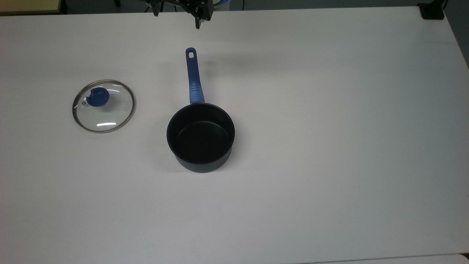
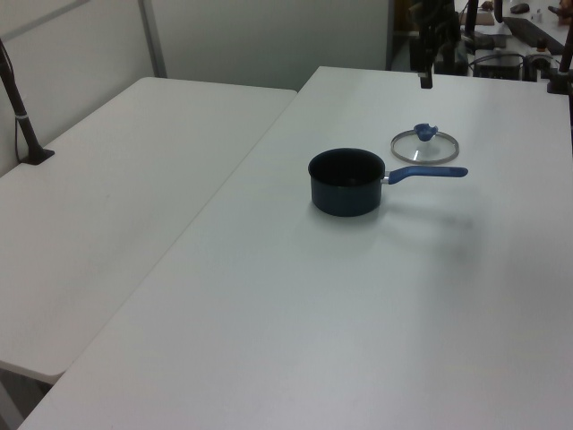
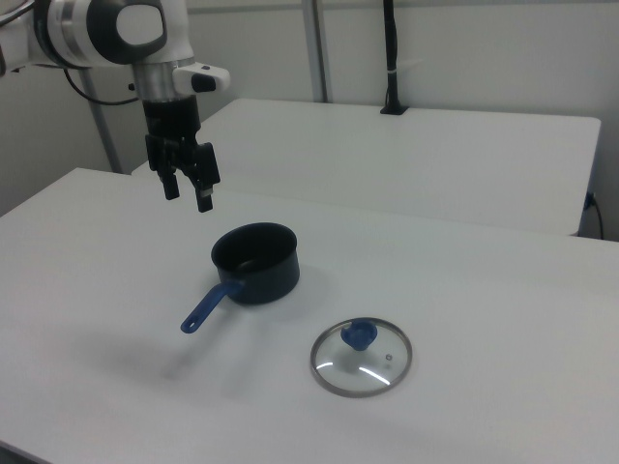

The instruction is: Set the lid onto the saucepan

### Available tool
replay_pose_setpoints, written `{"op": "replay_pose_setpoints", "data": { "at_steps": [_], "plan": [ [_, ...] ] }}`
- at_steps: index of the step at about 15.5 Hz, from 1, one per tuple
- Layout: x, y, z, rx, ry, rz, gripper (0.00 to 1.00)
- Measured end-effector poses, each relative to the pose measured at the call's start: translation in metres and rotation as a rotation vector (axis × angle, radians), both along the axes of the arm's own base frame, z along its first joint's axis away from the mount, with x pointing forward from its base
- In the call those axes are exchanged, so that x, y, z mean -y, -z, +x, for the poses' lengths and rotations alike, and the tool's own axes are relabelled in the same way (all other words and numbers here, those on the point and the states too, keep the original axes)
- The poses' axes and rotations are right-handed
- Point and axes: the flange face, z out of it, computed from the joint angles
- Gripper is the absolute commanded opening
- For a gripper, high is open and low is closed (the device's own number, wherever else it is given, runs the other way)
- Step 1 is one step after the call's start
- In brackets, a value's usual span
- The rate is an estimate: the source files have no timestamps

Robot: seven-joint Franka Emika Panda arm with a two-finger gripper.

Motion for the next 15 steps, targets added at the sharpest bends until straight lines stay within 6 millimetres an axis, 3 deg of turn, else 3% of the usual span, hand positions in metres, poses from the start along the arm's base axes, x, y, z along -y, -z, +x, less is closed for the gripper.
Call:
{"op": "replay_pose_setpoints", "data": {
  "at_steps": [15],
  "plan": [
    [0.0051, -0.0041, -0.0007, 0.016, 0.015, 0.026, 1.0]
  ]
}}
